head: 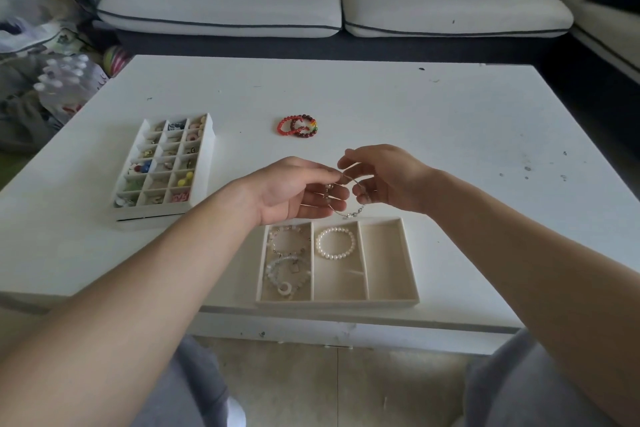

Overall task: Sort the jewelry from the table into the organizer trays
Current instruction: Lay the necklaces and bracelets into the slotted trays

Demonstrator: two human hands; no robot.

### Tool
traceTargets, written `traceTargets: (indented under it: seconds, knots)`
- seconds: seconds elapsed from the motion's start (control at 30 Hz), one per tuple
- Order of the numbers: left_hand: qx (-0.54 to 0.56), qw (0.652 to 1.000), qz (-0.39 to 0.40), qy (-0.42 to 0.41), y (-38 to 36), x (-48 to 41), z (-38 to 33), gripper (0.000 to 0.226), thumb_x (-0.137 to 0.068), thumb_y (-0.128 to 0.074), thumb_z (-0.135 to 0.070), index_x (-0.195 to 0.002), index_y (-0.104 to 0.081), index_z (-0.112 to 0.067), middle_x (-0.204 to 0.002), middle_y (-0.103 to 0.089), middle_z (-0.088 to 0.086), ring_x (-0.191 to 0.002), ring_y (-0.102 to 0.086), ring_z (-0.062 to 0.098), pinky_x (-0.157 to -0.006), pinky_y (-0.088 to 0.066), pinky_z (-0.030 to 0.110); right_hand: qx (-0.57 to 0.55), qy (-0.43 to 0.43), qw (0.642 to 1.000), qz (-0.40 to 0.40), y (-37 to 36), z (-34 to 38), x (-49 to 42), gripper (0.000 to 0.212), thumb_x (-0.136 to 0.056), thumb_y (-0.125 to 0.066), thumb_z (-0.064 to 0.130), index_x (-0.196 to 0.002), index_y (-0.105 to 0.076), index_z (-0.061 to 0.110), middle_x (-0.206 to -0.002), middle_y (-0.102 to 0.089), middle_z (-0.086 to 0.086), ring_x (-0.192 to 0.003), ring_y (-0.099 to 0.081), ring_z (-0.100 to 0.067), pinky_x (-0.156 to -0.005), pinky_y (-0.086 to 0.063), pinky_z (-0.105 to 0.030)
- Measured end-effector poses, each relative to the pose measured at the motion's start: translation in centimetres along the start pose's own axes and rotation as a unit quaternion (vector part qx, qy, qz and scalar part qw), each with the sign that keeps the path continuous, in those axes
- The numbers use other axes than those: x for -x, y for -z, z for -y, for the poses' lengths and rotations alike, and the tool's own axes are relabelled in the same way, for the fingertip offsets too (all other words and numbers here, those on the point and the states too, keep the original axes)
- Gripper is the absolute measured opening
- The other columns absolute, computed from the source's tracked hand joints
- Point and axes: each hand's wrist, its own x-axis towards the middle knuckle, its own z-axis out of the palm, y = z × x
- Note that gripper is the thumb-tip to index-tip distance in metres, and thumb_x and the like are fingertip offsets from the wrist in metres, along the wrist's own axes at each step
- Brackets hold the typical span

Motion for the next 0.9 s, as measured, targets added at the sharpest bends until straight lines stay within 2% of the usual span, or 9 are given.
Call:
traceTargets:
  seconds: [0.13,0.23,0.33,0.43,0.57,0.67,0.8,0.9]
  knots:
    - [0.036,0.999,-0.007,-0.016,0.3,0.1,-0.2,0.015,-0.102,-0.053,-0.008,-0.1,-0.069,-0.007,-0.093,-0.075,0.011,-0.081,-0.074,0.023,-0.072,-0.058,0.029,0.019,-0.019,0.999,0.027,0.0,0.1,0.1,0.029,-0.102,-0.054,0.032,-0.098,-0.066,0.006,-0.069,-0.059,-0.008,-0.057,-0.052,-0.021,-0.062,-0.049,-0.033]
    - [0.052,0.998,-0.009,-0.021,0.5,0.1,-0.2,0.014,-0.102,-0.054,-0.006,-0.104,-0.068,-0.008,-0.092,-0.074,0.008,-0.081,-0.073,0.023,-0.073,-0.059,0.029,0.018,-0.018,0.999,0.044,-0.2,-0.1,0.1,0.025,-0.101,-0.054,0.028,-0.091,-0.063,0.007,-0.065,-0.051,-0.007,-0.059,-0.051,-0.025,-0.067,-0.049,-0.034]
    - [0.061,0.998,0.001,-0.026,0.6,0.2,-0.2,0.016,-0.101,-0.053,-0.005,-0.107,-0.067,-0.009,-0.092,-0.073,0.009,-0.084,-0.072,0.024,-0.074,-0.059,0.03,0.047,0.021,0.997,0.06,0.1,-0.5,-0.1,0.017,-0.095,-0.058,0.018,-0.081,-0.064,0.01,-0.075,-0.053,-0.009,-0.074,-0.056,-0.026,-0.076,-0.049,-0.034]
    - [0.054,0.998,0.02,-0.027,0.4,0.5,-0.1,0.018,-0.101,-0.052,-0.003,-0.11,-0.066,-0.009,-0.092,-0.072,0.01,-0.085,-0.072,0.024,-0.074,-0.059,0.03,0.076,0.039,0.991,0.099,0.6,-0.7,-0.2,0.007,-0.089,-0.064,0.015,-0.084,-0.067,0.011,-0.093,-0.06,-0.013,-0.092,-0.056,-0.027,-0.084,-0.047,-0.036]
    - [0.08,0.996,0.025,-0.038,0.2,0.5,-0.1,0.018,-0.102,-0.051,-0.002,-0.108,-0.065,-0.011,-0.092,-0.073,0.007,-0.086,-0.072,0.024,-0.075,-0.059,0.03,0.053,0.021,0.989,0.137,1.2,-0.7,-0.1,0.012,-0.08,-0.058,0.021,-0.08,-0.069,0.016,-0.091,-0.068,-0.005,-0.092,-0.062,-0.02,-0.09,-0.048,-0.038]
    - [0.102,0.993,0.02,-0.05,0.3,0.6,-0.2,0.02,-0.102,-0.05,0.001,-0.108,-0.063,-0.012,-0.095,-0.073,0.007,-0.087,-0.074,0.024,-0.076,-0.06,0.03,0.027,0.003,0.987,0.156,1.4,-0.9,-0.1,0.014,-0.075,-0.054,0.014,-0.085,-0.063,0.014,-0.093,-0.069,-0.004,-0.098,-0.066,-0.021,-0.098,-0.048,-0.043]
    - [0.113,0.992,0.017,-0.057,0.3,0.6,-0.2,0.023,-0.1,-0.05,0.005,-0.11,-0.063,-0.012,-0.1,-0.073,0.009,-0.086,-0.075,0.023,-0.074,-0.061,0.029,-0.001,-0.002,0.98,0.2,1.3,-1.0,0.0,0.011,-0.081,-0.058,0.007,-0.092,-0.057,0.01,-0.095,-0.067,-0.006,-0.101,-0.068,-0.029,-0.093,-0.05,-0.043]
    - [0.126,0.99,0.002,-0.061,0.2,0.6,-0.2,0.023,-0.098,-0.052,0.007,-0.108,-0.064,-0.011,-0.1,-0.073,0.009,-0.084,-0.074,0.022,-0.075,-0.062,0.029,0.0,0.002,0.982,0.189,1.1,-0.9,0.0,0.023,-0.083,-0.065,0.006,-0.102,-0.052,0.009,-0.091,-0.065,-0.005,-0.084,-0.067,-0.023,-0.076,-0.052,-0.032]
